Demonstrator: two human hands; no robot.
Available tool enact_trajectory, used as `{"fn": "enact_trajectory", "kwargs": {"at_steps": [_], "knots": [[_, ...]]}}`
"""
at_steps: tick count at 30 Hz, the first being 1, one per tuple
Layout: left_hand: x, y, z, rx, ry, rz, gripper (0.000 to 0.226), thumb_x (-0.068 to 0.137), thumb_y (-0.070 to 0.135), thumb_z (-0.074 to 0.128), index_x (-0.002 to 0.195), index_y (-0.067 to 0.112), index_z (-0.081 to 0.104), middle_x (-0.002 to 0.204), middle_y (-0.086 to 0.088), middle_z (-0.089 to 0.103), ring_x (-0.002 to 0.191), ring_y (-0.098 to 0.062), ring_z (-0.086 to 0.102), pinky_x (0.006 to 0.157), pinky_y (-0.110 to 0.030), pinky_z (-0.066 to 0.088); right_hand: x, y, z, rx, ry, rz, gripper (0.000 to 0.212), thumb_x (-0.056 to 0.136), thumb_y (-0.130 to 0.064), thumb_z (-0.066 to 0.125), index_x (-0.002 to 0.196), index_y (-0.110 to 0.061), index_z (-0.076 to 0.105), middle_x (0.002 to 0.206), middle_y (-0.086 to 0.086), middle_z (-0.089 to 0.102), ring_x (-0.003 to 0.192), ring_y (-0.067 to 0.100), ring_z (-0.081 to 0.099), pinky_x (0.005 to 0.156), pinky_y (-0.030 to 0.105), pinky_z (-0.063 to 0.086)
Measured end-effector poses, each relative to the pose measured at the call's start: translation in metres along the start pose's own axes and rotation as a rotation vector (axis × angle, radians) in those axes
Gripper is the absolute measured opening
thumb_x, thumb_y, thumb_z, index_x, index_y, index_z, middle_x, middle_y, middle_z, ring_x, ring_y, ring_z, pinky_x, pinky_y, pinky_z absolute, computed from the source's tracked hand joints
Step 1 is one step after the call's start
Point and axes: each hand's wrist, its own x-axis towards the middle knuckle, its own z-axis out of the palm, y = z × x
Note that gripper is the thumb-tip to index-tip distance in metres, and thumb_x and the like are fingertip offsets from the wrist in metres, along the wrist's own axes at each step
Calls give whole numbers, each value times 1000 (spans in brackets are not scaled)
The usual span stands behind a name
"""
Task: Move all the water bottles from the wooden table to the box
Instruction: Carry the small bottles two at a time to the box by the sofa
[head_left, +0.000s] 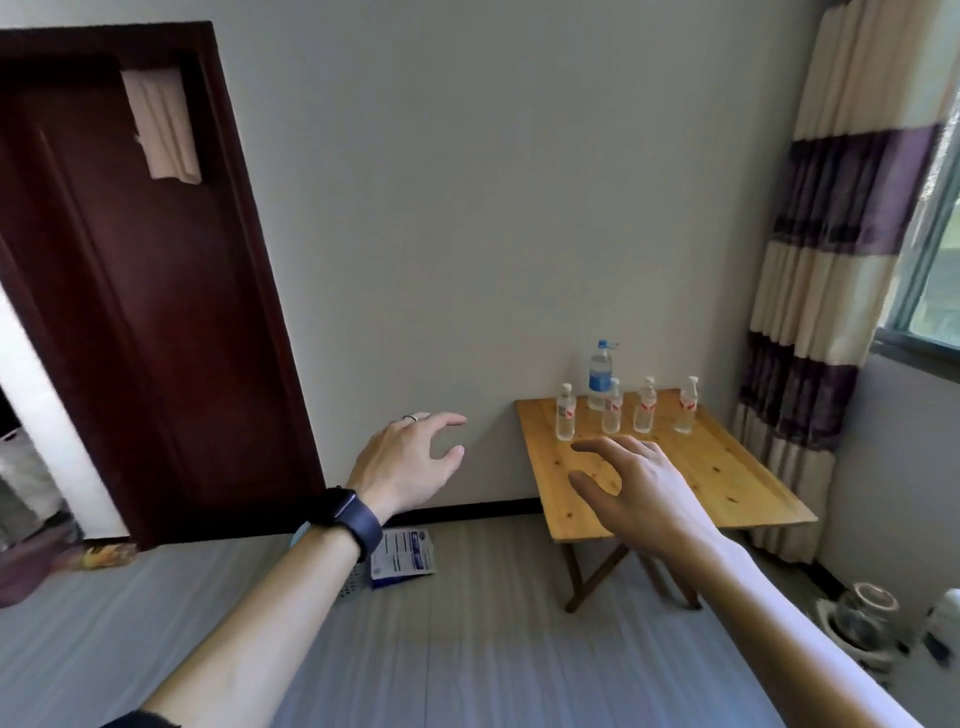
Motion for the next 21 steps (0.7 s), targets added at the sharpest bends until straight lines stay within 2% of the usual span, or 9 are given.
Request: {"fn": "enact_trajectory", "kwargs": {"at_steps": [4, 10, 21], "knots": [[98, -44, 22, -19, -24, 12, 42, 95, 39, 59, 137, 39, 57, 143, 8, 57, 132, -16, 51, 108, -28, 40, 96, 24, 28, -29, 26, 32, 48, 93, -65, 48, 137, -47, 48, 143, -14, 53, 135, 16, 41, 103, 33, 39], [225, -101, 74, -12, -122, 5, 42, 95, 40, 58, 138, 40, 57, 142, 6, 58, 132, -17, 51, 107, -27, 39, 211, 71, 77, -33, 18, 69, 48, 92, -67, 46, 136, -49, 48, 142, -14, 54, 134, 16, 42, 101, 34, 39], [460, -160, 198, -81, -208, 17, 42, 97, 38, 58, 138, 39, 56, 143, 12, 56, 134, -11, 48, 103, -19, 33, 427, 212, 193, -2, -25, 223, 53, 92, -64, 49, 143, -48, 41, 145, -9, 52, 137, 22, 42, 105, 43, 42]]}}
